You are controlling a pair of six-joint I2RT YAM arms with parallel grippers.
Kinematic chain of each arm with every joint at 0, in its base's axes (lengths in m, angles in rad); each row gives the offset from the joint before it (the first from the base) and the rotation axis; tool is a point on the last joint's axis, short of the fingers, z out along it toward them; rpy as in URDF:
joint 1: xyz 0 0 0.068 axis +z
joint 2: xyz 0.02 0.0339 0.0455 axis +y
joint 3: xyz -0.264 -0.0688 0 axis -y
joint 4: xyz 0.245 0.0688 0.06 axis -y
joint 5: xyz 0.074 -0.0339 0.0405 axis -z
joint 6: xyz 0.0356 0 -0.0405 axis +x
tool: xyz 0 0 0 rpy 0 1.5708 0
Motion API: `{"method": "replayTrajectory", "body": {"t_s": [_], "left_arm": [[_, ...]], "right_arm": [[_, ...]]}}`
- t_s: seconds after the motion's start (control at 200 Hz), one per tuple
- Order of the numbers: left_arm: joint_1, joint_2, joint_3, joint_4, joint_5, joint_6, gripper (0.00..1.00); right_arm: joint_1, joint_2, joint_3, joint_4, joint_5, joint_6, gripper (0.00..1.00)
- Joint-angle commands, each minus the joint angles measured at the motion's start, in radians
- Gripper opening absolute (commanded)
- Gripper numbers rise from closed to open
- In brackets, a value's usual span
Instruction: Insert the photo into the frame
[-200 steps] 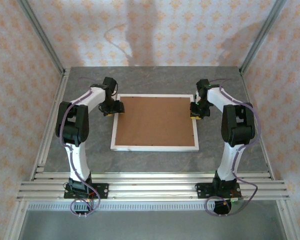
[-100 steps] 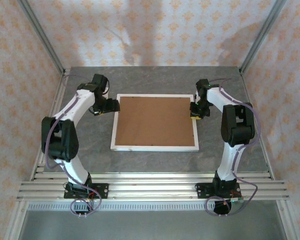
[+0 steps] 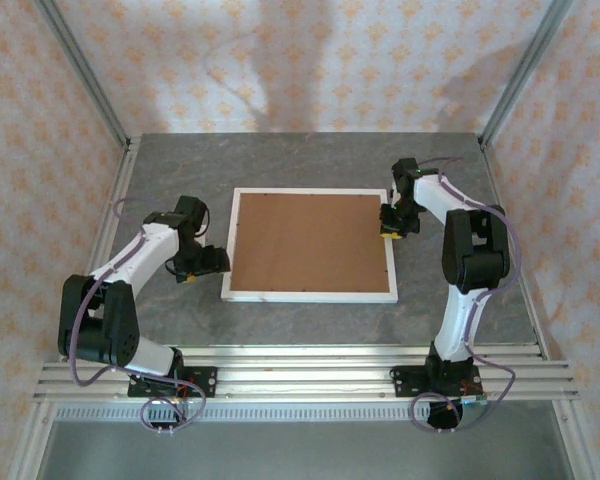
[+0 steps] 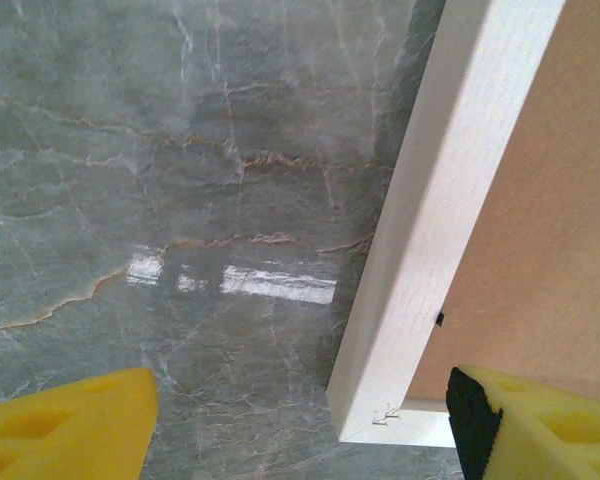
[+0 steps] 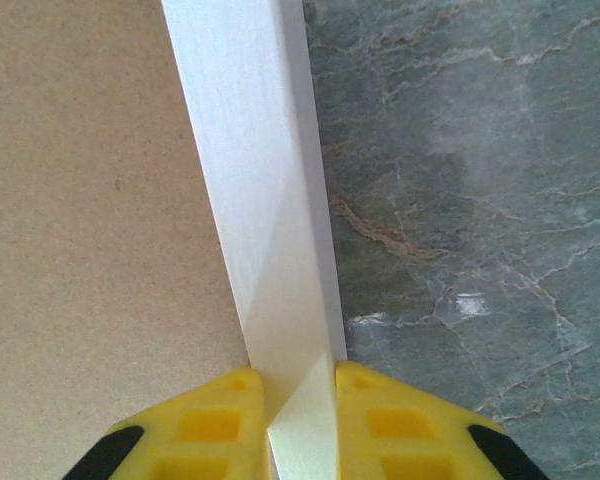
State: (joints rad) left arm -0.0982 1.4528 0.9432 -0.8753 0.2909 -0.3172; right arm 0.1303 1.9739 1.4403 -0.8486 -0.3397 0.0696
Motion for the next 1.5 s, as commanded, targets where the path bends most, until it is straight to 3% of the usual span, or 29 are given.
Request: {"method": "replayTrajectory", "body": {"t_s": [0.0,0.866,1.496], "left_arm": [[0.000,0.012,-0.012,0.004,0.008,-0.020,0.79],[-0.044,0.142,-0.070,0.112,0.031,-0.037,0.78],[-0.179,0.286,-0.087,0.186,0.077,-0.087,0.76]], "right_arm": [[0.005,0.025,-0.005,-0.014,0.029,0.030,0.18],[0.004,0.025,-0.007,-0.016,0.024,0.030,0.18],[0.023,0.019,-0.030,0.022,-0.031,0.053,0.18]]}}
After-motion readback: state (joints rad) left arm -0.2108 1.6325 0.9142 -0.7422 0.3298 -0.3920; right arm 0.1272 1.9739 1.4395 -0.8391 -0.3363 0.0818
